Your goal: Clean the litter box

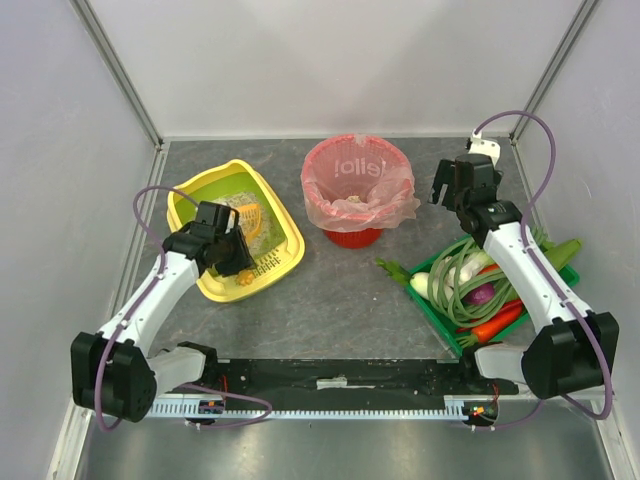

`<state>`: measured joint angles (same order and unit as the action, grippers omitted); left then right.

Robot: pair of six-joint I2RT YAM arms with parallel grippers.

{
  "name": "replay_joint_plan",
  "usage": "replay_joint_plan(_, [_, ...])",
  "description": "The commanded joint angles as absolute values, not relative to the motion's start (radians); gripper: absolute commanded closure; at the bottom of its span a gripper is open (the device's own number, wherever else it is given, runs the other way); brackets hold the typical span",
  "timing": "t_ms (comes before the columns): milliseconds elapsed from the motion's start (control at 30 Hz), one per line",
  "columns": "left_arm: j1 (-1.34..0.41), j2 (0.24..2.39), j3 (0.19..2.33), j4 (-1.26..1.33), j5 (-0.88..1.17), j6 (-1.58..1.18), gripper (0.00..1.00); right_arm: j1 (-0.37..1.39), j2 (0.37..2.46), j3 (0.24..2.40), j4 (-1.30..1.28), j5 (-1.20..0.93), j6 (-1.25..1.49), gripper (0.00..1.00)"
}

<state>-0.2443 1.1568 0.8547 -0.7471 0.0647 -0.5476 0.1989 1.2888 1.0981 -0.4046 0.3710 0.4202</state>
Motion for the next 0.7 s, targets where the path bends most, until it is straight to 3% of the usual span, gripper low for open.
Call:
replay_joint_plan(0, [-0.293,1.17,0.866,-0.8,0.048,-0.582,0.98,0.198,1.243,1.121,-0.376,0.377,0.436,0.1])
replay_joint_plan(367, [-0.186,1.126,0.867,-0.835,0.095,-0.521,0.98,0.198,1.223,1.086,-0.356,0.376,0.468,0.1])
replay_joint_plan(667, [-0.248,1.077,0.879,-0.864,0.069,-0.497,0.98,0.198,1.216,1.078,-0.356,0.368,0.472,0.11])
